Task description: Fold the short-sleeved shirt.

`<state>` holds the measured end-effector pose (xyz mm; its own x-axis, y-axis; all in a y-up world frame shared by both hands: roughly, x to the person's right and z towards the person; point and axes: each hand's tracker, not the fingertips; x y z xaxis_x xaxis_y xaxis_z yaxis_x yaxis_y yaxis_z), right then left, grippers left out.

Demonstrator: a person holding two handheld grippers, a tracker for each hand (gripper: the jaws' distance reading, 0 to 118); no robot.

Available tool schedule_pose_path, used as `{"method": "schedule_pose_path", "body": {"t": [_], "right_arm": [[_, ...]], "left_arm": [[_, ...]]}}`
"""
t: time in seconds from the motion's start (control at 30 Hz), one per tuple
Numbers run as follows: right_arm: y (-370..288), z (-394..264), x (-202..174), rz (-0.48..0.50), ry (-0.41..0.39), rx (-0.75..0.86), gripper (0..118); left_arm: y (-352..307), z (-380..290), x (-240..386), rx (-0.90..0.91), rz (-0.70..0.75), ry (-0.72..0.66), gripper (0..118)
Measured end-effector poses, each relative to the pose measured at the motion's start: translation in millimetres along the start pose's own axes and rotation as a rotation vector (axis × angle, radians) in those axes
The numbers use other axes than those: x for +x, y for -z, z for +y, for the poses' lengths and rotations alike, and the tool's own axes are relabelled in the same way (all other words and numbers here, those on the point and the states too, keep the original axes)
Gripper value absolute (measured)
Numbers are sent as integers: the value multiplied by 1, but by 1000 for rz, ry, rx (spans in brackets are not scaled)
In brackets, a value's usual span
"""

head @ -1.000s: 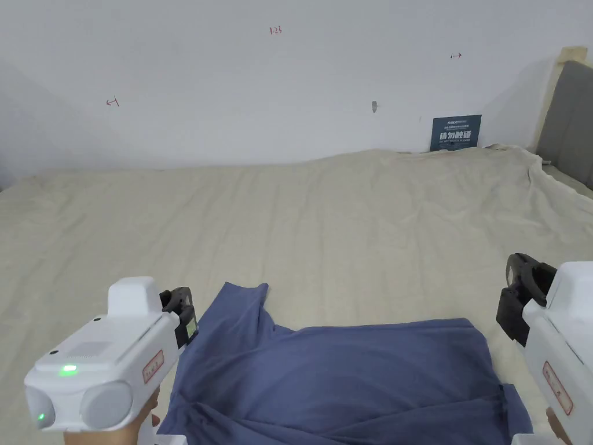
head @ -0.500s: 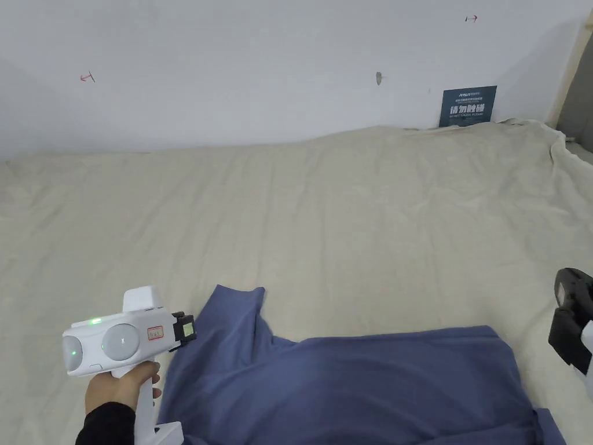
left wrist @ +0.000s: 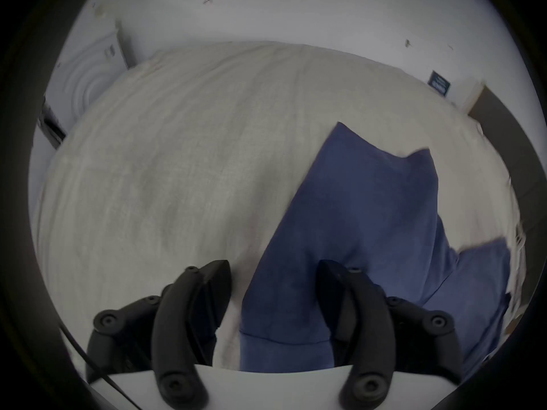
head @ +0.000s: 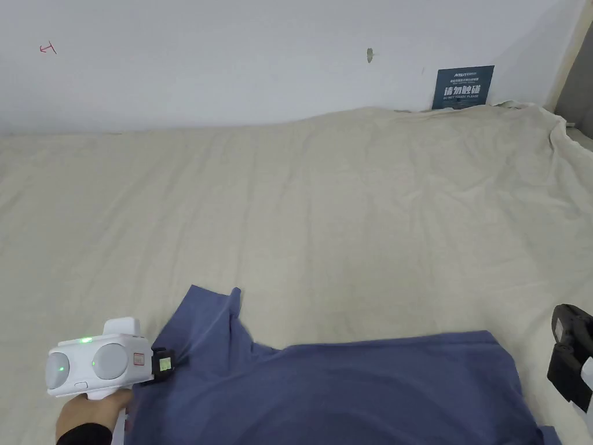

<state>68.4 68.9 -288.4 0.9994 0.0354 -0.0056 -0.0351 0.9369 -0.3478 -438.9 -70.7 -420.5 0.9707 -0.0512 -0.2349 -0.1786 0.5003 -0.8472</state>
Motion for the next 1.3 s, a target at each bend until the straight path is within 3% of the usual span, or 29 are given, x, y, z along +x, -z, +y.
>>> {"method": "schedule_pose_path", "body": {"t": [0.07,0.1,0.23,0.37,0.5,0.53,0.67,0.9,1.03,1.1,1.13,1.17,1.3], "right_arm": [[3,-1,-2,1,-6,-10,0],[5,-2,-2,4,-8,-17,0],[25,-5,10,41,16,-83,0],[68,-12,22,100,42,-251,4],[124,-30,37,113,57,-406,71],[138,-34,38,120,31,-454,71],[180,-49,39,101,50,-533,71],[219,-70,14,81,-30,-663,69],[209,-73,1,72,-31,-659,49],[203,-69,-3,93,-31,-654,20],[194,-65,-8,104,-48,-649,12],[191,-65,-10,107,-85,-646,10],[170,-57,-10,112,-115,-599,9]], "left_arm": [[-3,2,5,0,-47,27,14],[-3,2,7,-10,-64,25,3],[-12,1,6,30,-84,19,0],[-37,-4,1,116,-149,-23,0],[-60,-8,-1,144,-183,-8,0],[-64,-8,-1,148,-188,-6,0],[-76,-10,0,161,-201,-15,0],[-69,-11,-4,160,-210,-26,0],[-67,-14,-7,156,-212,-36,0],[-66,-16,-8,149,-212,-36,0],[-66,-16,-9,145,-208,-33,0],[-66,-17,-9,141,-200,-30,0],[-71,-22,-14,141,-190,-35,0]]}}
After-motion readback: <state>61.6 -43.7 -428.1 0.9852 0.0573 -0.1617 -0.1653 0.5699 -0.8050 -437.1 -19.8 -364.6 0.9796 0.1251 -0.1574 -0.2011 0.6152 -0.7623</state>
